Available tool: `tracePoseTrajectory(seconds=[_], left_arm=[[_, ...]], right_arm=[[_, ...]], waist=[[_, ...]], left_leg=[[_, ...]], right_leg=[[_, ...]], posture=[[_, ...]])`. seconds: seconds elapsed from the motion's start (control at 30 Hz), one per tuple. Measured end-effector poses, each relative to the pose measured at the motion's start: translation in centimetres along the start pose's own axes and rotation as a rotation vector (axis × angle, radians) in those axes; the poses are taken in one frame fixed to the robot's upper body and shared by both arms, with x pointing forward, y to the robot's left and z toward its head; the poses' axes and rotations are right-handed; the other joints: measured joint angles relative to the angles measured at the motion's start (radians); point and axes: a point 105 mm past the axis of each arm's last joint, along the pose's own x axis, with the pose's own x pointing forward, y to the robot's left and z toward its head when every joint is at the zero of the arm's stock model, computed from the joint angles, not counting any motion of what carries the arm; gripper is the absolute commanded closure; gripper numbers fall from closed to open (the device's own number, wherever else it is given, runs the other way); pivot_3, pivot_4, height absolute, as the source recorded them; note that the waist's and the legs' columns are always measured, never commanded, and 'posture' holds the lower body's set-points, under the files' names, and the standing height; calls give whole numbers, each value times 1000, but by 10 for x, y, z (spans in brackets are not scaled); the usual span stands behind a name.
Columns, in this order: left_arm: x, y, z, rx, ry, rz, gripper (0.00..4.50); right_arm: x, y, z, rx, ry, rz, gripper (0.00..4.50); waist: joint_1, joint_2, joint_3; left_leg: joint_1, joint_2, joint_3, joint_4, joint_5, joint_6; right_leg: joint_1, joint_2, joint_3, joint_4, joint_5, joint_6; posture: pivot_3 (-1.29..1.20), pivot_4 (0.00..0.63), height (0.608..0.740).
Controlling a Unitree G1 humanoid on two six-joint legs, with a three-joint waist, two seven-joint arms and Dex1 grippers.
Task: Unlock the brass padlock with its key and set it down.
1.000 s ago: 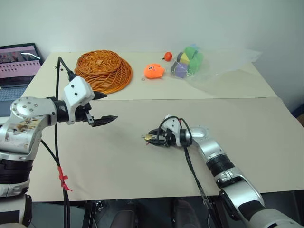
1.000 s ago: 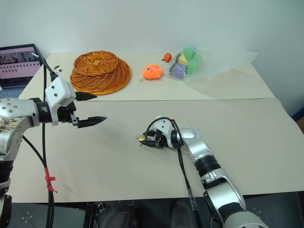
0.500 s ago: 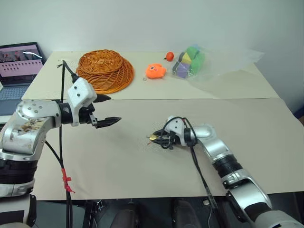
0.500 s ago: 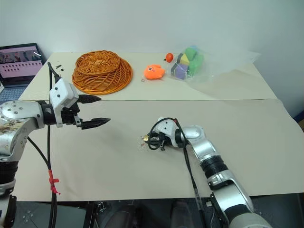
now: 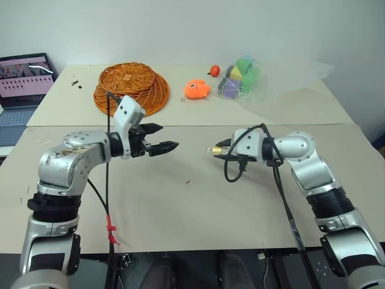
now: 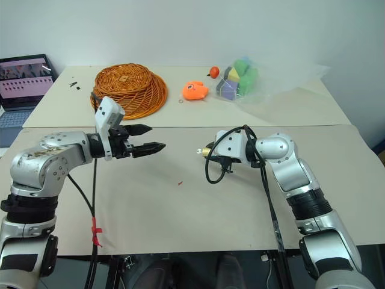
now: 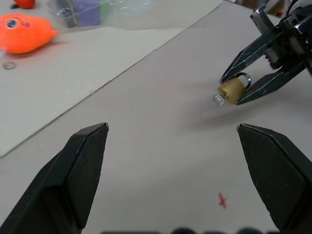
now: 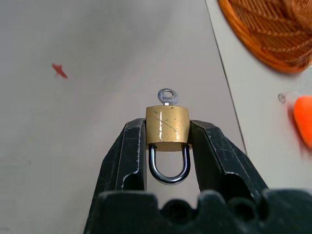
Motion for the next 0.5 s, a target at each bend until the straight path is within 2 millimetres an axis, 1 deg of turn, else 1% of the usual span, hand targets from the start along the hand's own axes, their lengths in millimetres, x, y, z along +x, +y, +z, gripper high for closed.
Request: tracePoseTrajectory(seconds=[0.17,0.23,0.33,0.4,0.5], left_arm=[[12,-9,6,-92,-4,-57,0],[15,-9,7,-109,-4,-60,0],[17,-4,1,-129,21,-35,0],[20,0,-6,-142,53,-18,0],[22,2,-9,-154,66,-13,0]], right_arm=[[-4,0,8,2,-13,-13,3561],[-5,1,6,3,-4,-12,3561],[-8,1,2,2,21,-18,3561],[-8,0,2,-1,24,-29,3561],[-9,-1,2,-9,28,-36,3561]], waist=[[1,0,0],[1,0,0],[0,0,0],[1,0,0],[2,0,0]], left_leg=[[0,0,0,0,0,0],[0,0,0,0,0,0],[0,0,0,0,0,0],[0,0,0,0,0,0],[0,0,0,0,0,0]], right_leg=[[0,0,0,0,0,0],[0,0,0,0,0,0],[0,0,0,0,0,0],[0,0,0,0,0,0],[0,0,0,0,0,0]], posture=[[0,150,740],[0,150,740],[0,150,740],[0,150,740],[0,150,740]])
